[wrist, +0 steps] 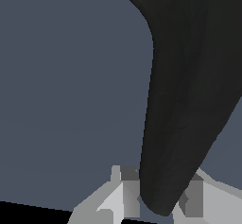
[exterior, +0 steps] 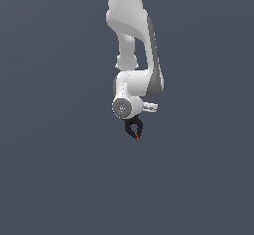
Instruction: Pick up the object and move it to a goal position.
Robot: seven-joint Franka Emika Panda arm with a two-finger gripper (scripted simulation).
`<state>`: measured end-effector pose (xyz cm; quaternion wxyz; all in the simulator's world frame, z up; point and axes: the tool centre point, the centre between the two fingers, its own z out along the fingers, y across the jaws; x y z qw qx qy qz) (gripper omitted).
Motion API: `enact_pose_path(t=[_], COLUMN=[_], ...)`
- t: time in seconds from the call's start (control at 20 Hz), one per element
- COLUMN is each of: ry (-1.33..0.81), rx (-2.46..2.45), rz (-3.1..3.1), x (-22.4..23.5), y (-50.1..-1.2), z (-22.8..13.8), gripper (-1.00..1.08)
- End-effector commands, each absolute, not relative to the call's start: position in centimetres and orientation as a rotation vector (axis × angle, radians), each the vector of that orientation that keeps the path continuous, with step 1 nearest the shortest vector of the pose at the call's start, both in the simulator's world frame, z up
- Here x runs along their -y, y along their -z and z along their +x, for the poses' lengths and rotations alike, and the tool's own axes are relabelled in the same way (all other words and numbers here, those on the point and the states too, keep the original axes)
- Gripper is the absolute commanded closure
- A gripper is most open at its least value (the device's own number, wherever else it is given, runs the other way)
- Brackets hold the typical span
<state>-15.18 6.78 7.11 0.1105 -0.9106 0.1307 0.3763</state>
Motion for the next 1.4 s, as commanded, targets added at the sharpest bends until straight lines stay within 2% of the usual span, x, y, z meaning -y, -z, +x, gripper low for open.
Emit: enact_pose_path(t=[0.0,0.7,1.35], ry=[-1.103,-1.103,-1.102], rx=[-0.382,-0.382,-0.384], rz=[-2.676,-2.675,-2.676], x=[-8.9,-19.8,-25.0], y=[-8.8,-17.2,-21.1], z=[-14.0,-7.8,-4.5], gripper=[1.08,1.08,1.08])
